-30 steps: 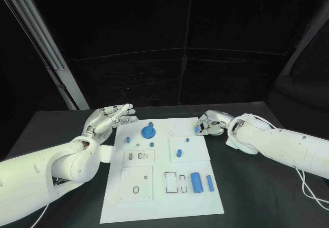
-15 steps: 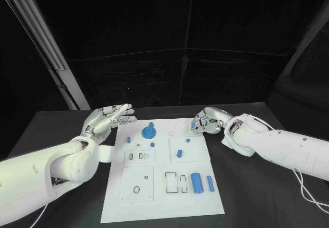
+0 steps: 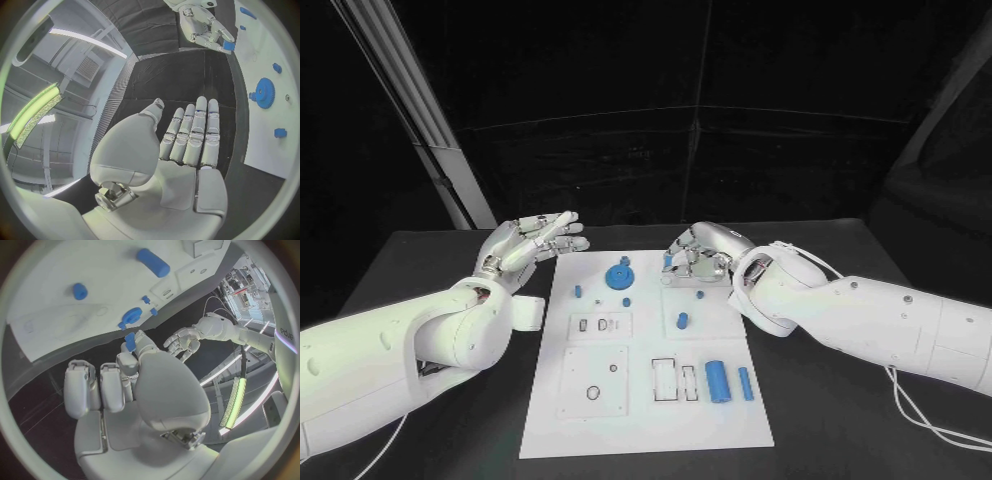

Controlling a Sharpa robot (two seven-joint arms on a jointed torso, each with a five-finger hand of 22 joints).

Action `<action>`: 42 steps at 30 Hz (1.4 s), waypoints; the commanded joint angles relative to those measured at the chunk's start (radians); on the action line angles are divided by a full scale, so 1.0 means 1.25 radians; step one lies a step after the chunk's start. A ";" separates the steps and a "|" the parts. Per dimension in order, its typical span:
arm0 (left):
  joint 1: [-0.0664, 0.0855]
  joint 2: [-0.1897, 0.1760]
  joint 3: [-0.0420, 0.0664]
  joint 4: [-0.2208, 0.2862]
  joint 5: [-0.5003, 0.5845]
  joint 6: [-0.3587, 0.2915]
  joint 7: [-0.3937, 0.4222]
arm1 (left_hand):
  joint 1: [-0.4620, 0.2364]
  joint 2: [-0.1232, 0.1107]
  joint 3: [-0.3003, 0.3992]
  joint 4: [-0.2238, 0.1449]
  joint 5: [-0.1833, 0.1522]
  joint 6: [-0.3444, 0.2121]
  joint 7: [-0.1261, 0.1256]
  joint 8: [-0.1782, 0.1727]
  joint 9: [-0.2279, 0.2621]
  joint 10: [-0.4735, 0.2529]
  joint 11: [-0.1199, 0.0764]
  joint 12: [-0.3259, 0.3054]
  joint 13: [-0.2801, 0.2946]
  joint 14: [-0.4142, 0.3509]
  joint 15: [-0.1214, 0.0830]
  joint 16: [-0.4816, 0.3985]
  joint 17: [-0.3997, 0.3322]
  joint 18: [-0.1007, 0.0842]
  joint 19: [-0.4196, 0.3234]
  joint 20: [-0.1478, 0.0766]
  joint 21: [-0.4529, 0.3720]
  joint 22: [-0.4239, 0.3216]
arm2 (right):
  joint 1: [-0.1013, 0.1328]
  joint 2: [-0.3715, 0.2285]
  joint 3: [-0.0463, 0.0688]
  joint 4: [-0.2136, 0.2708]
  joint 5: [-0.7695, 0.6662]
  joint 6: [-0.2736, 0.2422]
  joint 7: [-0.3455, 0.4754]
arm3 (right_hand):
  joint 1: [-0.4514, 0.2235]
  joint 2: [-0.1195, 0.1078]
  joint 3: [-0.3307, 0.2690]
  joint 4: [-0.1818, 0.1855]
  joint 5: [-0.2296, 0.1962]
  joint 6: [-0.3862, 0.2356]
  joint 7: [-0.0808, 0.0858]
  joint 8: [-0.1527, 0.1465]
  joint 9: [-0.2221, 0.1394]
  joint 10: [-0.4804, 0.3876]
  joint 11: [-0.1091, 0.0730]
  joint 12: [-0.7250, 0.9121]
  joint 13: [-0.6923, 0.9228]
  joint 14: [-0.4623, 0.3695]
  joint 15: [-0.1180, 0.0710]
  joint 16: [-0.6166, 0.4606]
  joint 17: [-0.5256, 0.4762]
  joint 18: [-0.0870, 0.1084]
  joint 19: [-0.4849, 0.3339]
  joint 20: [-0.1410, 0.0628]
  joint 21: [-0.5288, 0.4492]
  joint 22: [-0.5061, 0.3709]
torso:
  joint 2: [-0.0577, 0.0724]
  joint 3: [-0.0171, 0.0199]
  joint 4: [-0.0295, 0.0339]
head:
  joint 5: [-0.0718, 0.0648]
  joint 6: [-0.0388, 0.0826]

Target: Assemble the parts on the task board

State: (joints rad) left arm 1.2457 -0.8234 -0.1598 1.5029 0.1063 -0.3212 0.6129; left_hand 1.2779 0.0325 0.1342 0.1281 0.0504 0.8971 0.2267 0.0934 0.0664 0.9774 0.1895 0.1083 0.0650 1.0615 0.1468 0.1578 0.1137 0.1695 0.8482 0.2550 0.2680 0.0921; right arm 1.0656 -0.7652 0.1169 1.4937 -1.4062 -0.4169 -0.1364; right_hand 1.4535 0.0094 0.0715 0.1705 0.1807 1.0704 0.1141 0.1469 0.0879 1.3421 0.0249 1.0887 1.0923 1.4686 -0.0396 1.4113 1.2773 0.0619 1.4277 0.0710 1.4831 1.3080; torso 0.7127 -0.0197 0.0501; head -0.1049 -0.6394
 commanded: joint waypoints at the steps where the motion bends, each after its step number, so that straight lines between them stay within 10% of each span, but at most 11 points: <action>1: 0.001 0.003 0.001 -0.002 -0.001 0.000 -0.003 | 0.000 0.009 0.001 -0.004 0.003 0.003 0.017 -0.005 -0.001 0.004 0.003 -0.002 -0.001 0.005 -0.002 -0.003 -0.001 0.012 0.006 0.002 -0.005 -0.001 | 0.001 0.022 0.000 0.006 -0.082 0.021 -0.033 | -0.002 0.005 0.006 0.001 0.006 0.003 -0.003 -0.004 0.000 0.004 0.000 0.004 0.000 0.040 -0.005 0.003 0.000 -0.010 0.002 -0.003 0.003 0.030 | -0.009 -0.0023 0.0062 | 0.012 -0.012; 11: 0.000 0.012 0.001 -0.005 -0.001 -0.006 -0.012 | 0.001 0.011 0.002 -0.005 0.003 0.003 0.017 -0.005 0.000 0.004 0.003 -0.002 0.000 0.005 -0.002 -0.003 -0.001 0.012 0.006 0.001 -0.005 -0.002 | -0.011 0.098 -0.026 0.001 -0.197 0.090 -0.038 | -0.002 0.003 0.013 -0.002 0.025 0.005 -0.002 -0.009 0.000 0.001 0.000 0.004 0.003 0.040 -0.004 0.003 0.000 -0.010 0.002 -0.003 0.003 0.030 | -0.013 -0.0047 0.0081 | 0.048 -0.032; 42: 0.001 0.013 0.001 -0.005 -0.001 0.009 -0.025 | 0.002 0.009 0.002 -0.007 0.003 0.003 0.018 -0.006 0.000 0.004 0.003 -0.003 -0.001 0.006 -0.002 -0.004 -0.001 0.012 0.007 0.001 -0.005 -0.002 | -0.054 0.173 -0.035 -0.039 -0.253 0.143 -0.038 | -0.013 0.000 0.014 0.002 0.003 0.005 0.000 -0.016 -0.001 -0.005 0.002 -0.004 -0.002 0.038 -0.003 -0.001 -0.006 -0.009 -0.001 -0.002 0.001 0.026 | -0.010 -0.0052 0.0039 | 0.069 -0.053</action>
State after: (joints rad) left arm 1.2452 -0.8086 -0.1597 1.4962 0.1063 -0.3257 0.5843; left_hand 1.2819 0.0365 0.1369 0.1254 0.0504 0.8971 0.2267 0.0899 0.0664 0.9774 0.1895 0.1083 0.0650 1.0614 0.1467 0.1579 0.1140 0.1695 0.8480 0.2552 0.2680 0.0905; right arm 0.9976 -0.5499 0.0728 1.4452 -1.7092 -0.2574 -0.1835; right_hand 1.4446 0.0108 0.0866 0.1695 0.1856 1.0722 0.1125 0.1197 0.0864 1.3418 0.0250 1.0888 1.0904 1.4687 -0.0394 1.4113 1.2701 0.0619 1.4277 0.0712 1.4830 1.3077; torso 0.6997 -0.0264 0.0559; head -0.0191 -0.7046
